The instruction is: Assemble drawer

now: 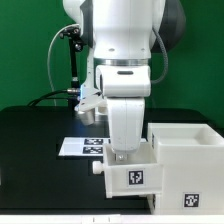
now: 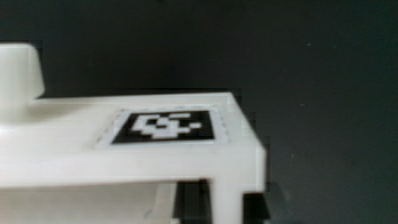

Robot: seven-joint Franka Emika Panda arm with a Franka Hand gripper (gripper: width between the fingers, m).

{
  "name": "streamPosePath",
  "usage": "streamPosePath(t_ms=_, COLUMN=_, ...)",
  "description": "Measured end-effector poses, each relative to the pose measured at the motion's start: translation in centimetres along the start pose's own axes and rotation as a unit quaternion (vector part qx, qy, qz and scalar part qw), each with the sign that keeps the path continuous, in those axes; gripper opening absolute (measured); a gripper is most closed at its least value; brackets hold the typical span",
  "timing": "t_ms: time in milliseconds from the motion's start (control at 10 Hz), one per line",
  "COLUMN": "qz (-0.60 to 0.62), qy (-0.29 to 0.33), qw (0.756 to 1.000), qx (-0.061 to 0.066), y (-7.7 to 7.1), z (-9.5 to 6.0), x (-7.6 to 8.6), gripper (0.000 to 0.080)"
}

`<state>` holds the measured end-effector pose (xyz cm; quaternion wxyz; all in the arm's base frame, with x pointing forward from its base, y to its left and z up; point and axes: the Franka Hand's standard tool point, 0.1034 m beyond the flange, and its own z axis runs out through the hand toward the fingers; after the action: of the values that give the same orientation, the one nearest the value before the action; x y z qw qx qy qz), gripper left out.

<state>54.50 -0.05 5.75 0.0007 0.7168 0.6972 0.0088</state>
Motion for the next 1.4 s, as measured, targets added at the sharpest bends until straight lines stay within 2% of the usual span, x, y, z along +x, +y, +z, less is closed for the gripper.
streamPosePath(t_ms=200, qz=0.012, qy=0.000, qw=1.000, qx=0.000, y=0.54, z=-0.04, x=0.40, gripper=0.0038)
streamPosePath(t_ms=500, qz=0.020, qy=0.000, qw=1.000, qx=0.001, y=0.56, z=-0.02, x=0.62, gripper=0.0038)
streamPosePath(t_ms=600, qz=0.025, qy=0.001, qw=1.000, qx=-0.001, y=0.49, z=0.04, x=0.84, gripper=0.0038)
streamPosePath(t_ms=800, qz=0.043, qy=0.008, qw=0.999, qx=-0.013, y=-0.24, z=0.50, x=0.19, gripper=0.0038)
streamPosePath(t_ms=1200, qz=0.042, qy=0.007, qw=0.999, qx=-0.012, y=-0.15, z=0.47, x=0.15, gripper=0.0038)
streamPosePath(t_ms=1400, qz=0.028, qy=0.004, qw=0.999, qx=-0.016, y=0.15, z=0.19, x=0.95, gripper=0.0038)
